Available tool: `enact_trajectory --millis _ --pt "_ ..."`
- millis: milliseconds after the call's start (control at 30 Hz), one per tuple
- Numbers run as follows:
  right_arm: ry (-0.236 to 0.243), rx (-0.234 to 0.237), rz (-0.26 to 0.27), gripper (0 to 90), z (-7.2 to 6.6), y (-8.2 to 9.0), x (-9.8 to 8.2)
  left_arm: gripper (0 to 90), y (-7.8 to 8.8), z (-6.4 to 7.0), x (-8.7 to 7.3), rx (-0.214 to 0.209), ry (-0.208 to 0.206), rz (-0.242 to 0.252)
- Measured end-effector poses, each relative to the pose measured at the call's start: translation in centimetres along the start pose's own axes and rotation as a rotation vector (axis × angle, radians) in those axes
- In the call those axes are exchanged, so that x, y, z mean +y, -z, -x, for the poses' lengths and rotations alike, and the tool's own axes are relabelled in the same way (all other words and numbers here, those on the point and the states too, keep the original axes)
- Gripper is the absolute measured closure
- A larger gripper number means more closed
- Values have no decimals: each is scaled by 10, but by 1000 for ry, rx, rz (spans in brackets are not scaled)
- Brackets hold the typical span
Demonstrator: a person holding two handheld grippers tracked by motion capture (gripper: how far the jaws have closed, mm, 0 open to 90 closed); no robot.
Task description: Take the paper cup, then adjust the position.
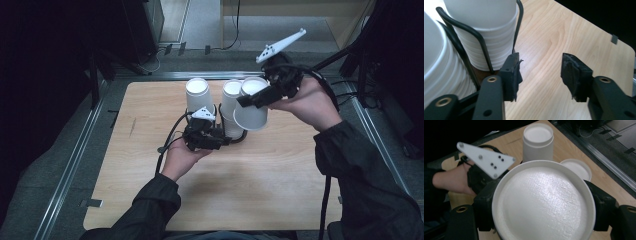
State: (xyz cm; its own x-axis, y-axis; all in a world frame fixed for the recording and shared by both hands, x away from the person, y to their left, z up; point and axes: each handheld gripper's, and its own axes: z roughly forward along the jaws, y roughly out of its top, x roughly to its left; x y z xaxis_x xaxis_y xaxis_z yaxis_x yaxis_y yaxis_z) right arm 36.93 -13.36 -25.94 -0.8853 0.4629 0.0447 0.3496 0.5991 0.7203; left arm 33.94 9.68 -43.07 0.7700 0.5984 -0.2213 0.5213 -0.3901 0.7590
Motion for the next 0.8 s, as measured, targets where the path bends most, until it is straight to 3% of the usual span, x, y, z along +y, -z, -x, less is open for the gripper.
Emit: enact_trajectory --millis 67,167,367,533,800 --pt "2 13 2 258 -3 -3 -12 466 6 0 -6 -14 2 19" --pt "6 12 9 259 -8 -9 -29 459 12 1 -15 10 -36 24" --pt "-8 14 1 259 -11 -26 -62 437 17 -2 -28 -41 -25 58" --pt "-4 33 -6 259 -13 -37 -78 429 17 -3 -33 -78 -15 23" --pt "-3 65 -25 259 -14 -60 -102 235 16 -5 -43 -166 -51 9"
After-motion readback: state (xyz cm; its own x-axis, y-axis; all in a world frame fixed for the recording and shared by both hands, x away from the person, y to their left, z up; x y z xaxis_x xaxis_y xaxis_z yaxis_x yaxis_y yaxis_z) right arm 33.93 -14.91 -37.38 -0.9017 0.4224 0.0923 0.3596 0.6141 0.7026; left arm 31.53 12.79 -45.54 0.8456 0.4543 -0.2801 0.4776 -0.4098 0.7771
